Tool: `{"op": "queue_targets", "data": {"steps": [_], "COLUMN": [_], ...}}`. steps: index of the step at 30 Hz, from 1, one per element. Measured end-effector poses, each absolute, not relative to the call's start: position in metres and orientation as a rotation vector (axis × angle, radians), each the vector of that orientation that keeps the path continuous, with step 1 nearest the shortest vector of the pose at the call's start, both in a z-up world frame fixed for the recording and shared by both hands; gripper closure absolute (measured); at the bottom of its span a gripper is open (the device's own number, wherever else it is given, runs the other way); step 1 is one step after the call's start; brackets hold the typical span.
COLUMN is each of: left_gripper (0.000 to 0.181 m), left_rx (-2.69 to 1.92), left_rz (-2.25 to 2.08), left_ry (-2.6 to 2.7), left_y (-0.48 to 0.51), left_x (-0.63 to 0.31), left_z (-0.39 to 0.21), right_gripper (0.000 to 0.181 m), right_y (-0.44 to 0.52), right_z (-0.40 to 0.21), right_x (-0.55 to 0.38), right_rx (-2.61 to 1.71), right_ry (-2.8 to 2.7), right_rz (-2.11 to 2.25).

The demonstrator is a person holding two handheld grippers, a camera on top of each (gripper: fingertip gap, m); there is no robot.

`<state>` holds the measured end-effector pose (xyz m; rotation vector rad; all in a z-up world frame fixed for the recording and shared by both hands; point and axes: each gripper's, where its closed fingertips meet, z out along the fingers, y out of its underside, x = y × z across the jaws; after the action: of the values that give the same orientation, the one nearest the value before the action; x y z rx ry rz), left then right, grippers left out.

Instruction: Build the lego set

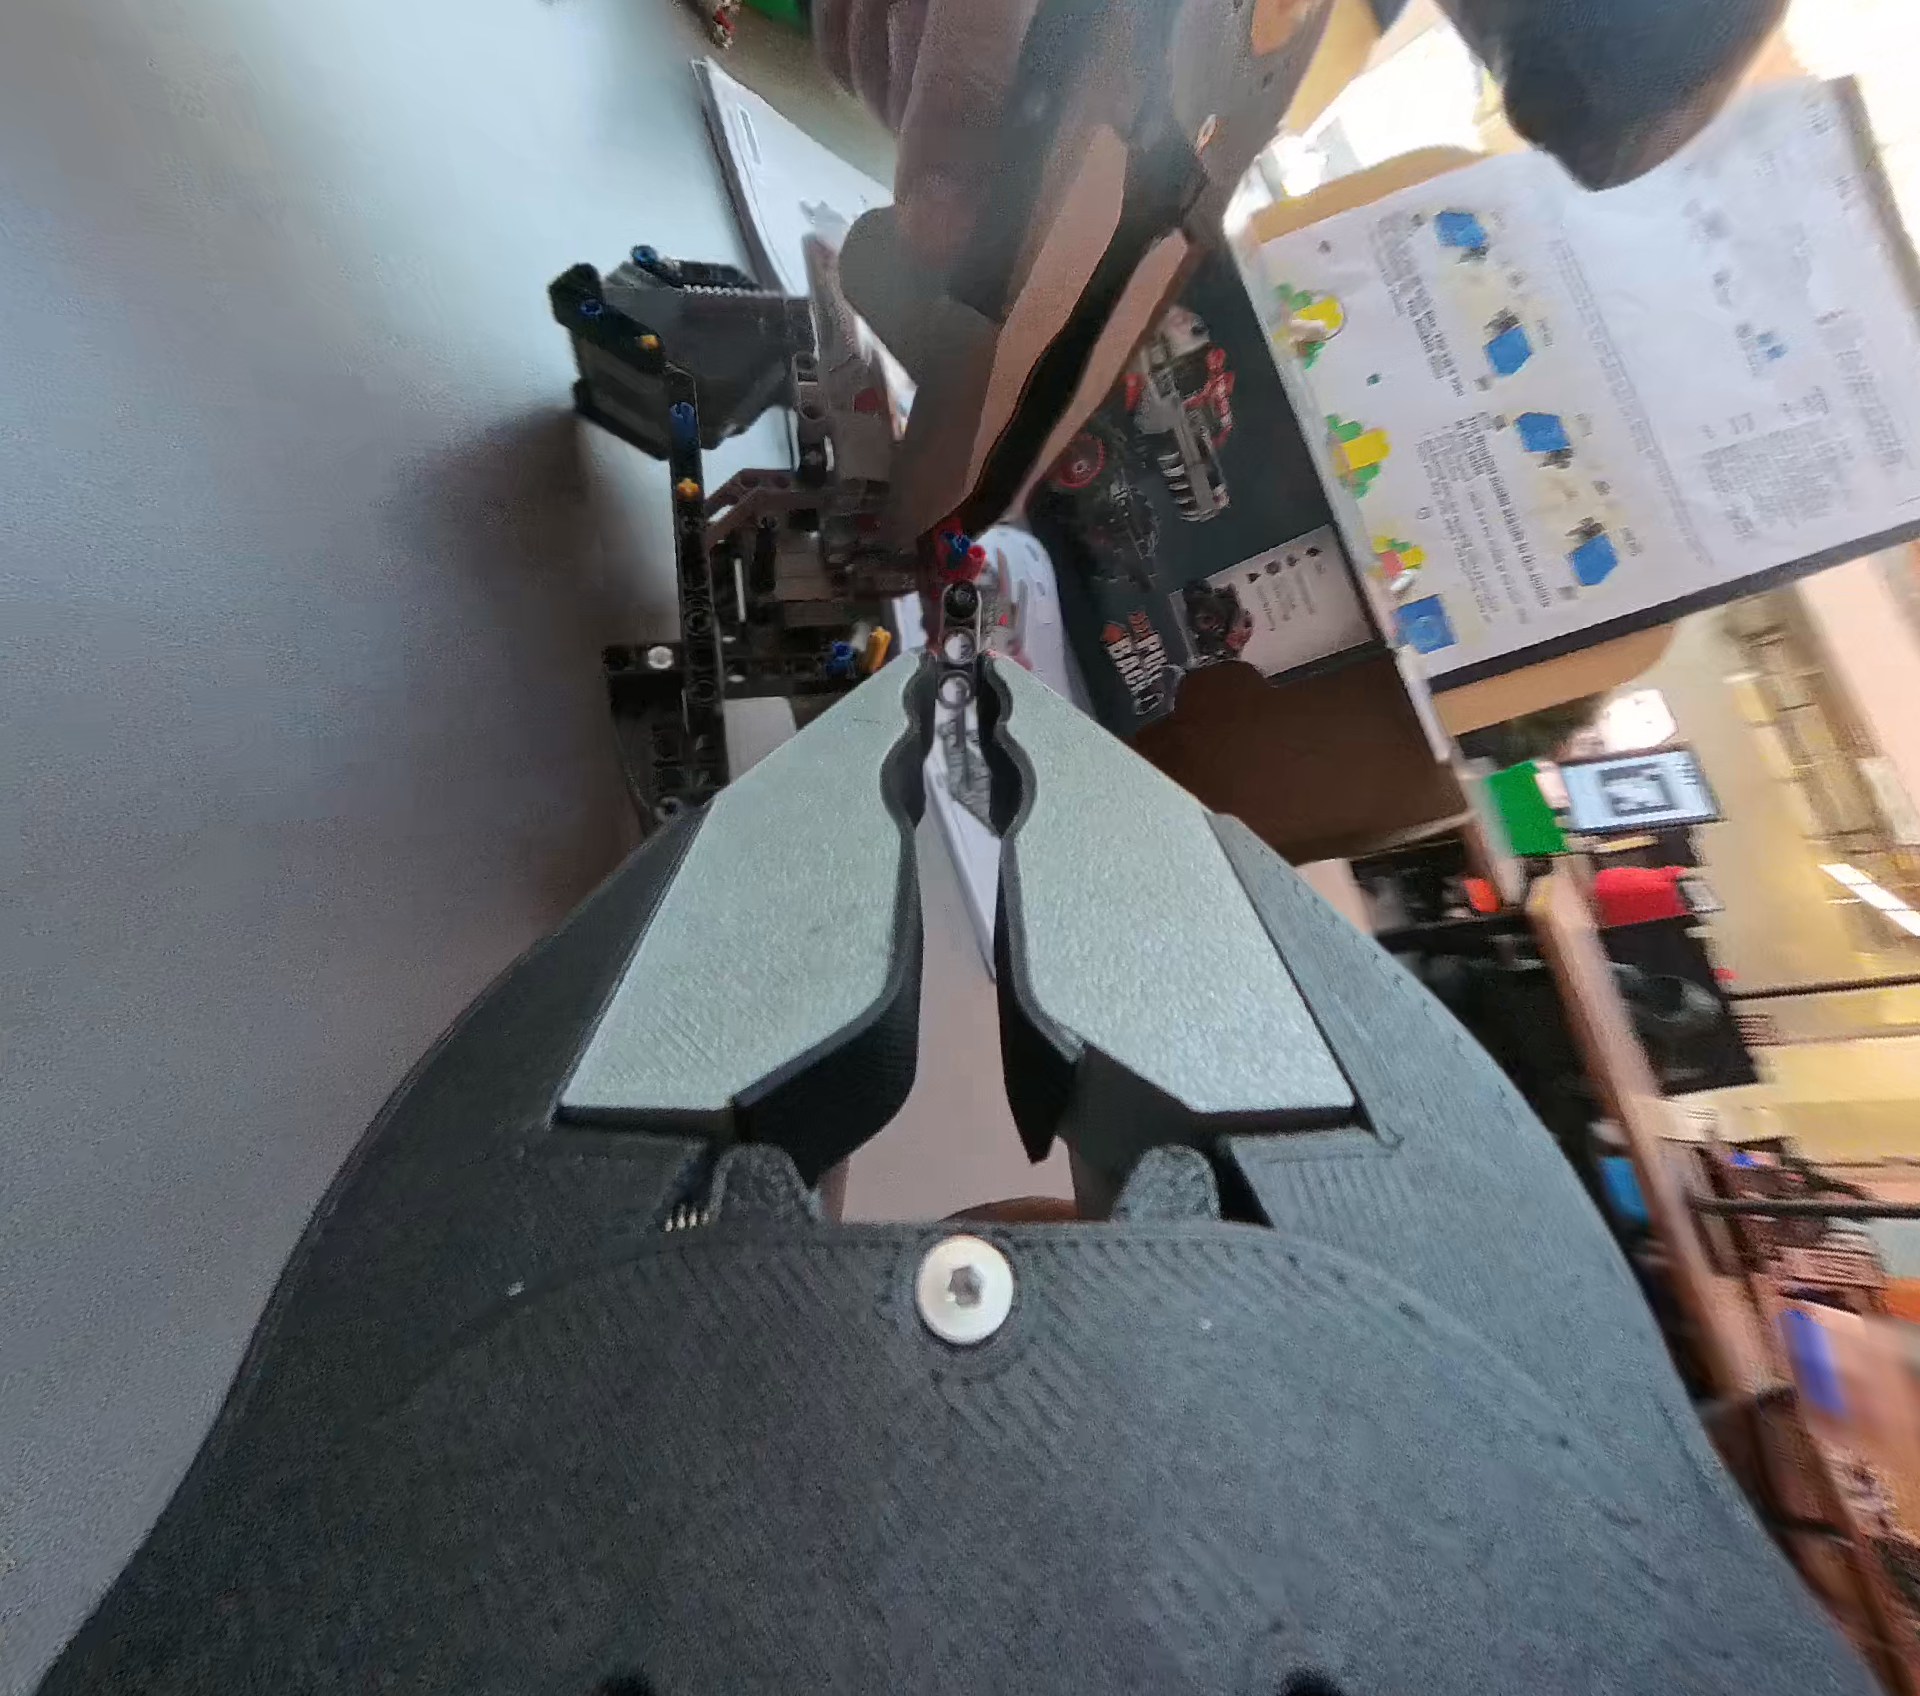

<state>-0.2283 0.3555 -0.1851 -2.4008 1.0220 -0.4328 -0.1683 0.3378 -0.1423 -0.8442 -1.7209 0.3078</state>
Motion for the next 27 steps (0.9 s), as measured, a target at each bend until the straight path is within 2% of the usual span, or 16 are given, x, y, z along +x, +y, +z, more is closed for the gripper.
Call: {"op": "queue_targets", "data": {"steps": [3,8,14,22,27], "left_gripper": [0.167,0.17,0.157,0.141,0.155], "left_rx": [-2.447,-2.333,-2.269,-2.235,-2.208], "left_rz": [-0.4,-0.467,-0.475,-0.53,-0.533], "left_ry": [0.956,0.91,0.867,0.871,0.851], "left_y": [0.363,0.356,0.352,0.349,0.343], "left_x": [-0.234,-0.218,-0.223,-0.231,-0.239], "left_z": [-0.21,-0.207,-0.202,-0.197,-0.197], "right_gripper": [0.177,0.177,0.177,0.176,0.177], "right_y": [0.347,0.363,0.365,0.36,0.352], "right_z": [-0.146,-0.152,-0.153,-0.151,-0.154], "right_x": [-0.172,-0.183,-0.205,-0.214,-0.218], "right_rx": [-0.943,-1.089,-1.241,-1.239,-1.17], "right_ry": [-1.775,-1.886,-2.005,-2.067,-2.142], "right_rz": [0.479,0.682,0.838,0.755,0.778]}}
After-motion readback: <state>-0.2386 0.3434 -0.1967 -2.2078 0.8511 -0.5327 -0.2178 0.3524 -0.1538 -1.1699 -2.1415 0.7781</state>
